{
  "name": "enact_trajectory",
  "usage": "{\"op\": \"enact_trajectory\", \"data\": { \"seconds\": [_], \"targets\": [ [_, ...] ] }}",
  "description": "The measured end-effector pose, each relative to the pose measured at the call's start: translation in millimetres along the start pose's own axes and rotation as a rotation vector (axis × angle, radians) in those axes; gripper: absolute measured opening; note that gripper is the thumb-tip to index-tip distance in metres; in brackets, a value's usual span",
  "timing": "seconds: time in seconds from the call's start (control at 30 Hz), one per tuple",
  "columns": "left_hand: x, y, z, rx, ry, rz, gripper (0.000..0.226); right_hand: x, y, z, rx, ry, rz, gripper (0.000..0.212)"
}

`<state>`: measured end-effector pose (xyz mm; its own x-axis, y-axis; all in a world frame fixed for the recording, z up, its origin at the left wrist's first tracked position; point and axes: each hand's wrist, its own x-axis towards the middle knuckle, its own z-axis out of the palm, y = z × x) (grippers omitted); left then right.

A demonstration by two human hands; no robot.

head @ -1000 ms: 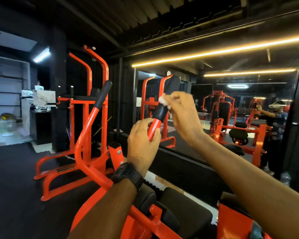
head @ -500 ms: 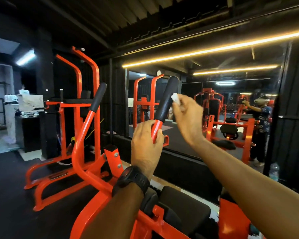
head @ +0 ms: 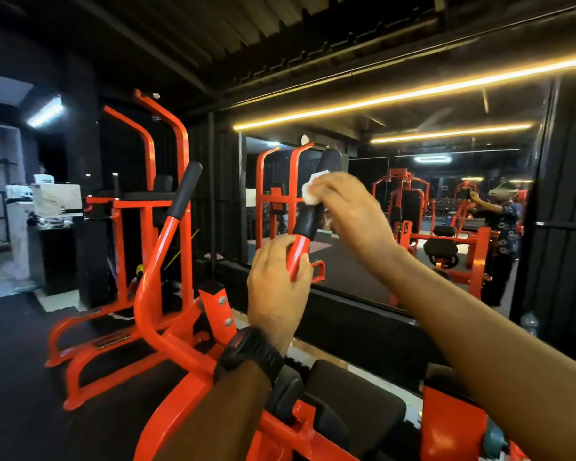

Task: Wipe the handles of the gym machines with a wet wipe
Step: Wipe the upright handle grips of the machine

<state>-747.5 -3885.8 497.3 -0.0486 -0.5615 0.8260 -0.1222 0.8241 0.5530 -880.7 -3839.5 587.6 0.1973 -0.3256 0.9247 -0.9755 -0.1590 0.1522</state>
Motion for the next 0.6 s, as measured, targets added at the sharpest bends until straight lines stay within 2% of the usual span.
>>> {"op": "enact_trajectory", "data": {
  "seconds": [0.07,0.13,0.17,0.2,0.23,0.33,0.37,0.47,0.5,0.6],
  "targets": [
    [-0.4,-0.3,0.4,0.005,0.006,-0.006,0.036,15.0,4.5,-5.0,-0.062,0.105,0.003,0.014],
    [-1.0,-0.9,0.8,0.004,0.006,-0.002,0.036,18.3,0.8,-4.4,-0.022,0.002,-0.042,0.016],
    [-1.1,-1.2,0.8,0.002,0.002,0.000,0.037,15.2,0.5,-3.4,-0.053,-0.094,-0.102,0.019],
    [-1.3,-1.6,1.0,0.001,0.007,0.005,0.037,13.6,5.3,-2.7,-0.142,-0.168,-0.238,0.025],
    [-1.0,-2.0,1.3,0.003,0.013,0.011,0.037,15.4,10.4,-6.6,-0.211,-0.204,-0.260,0.030],
    [-0.6,-3.8,2.7,0.006,0.023,0.020,0.035,31.3,32.8,-7.9,-0.208,0.037,-0.046,0.031],
    [-0.5,-4.4,3.0,0.010,0.029,0.028,0.034,34.3,27.9,-7.1,-0.255,0.057,-0.012,0.033],
    [-0.1,-5.4,3.2,0.024,0.036,0.045,0.034,30.2,22.1,-2.1,-0.395,-0.060,-0.214,0.041],
    [0.1,-5.5,3.5,0.026,0.034,0.044,0.034,30.7,21.5,-4.9,-0.379,-0.090,-0.220,0.040],
    [0.7,-5.3,3.3,0.020,0.021,0.034,0.035,50.1,30.7,-9.9,-0.400,0.030,-0.132,0.033]
  ]
}}
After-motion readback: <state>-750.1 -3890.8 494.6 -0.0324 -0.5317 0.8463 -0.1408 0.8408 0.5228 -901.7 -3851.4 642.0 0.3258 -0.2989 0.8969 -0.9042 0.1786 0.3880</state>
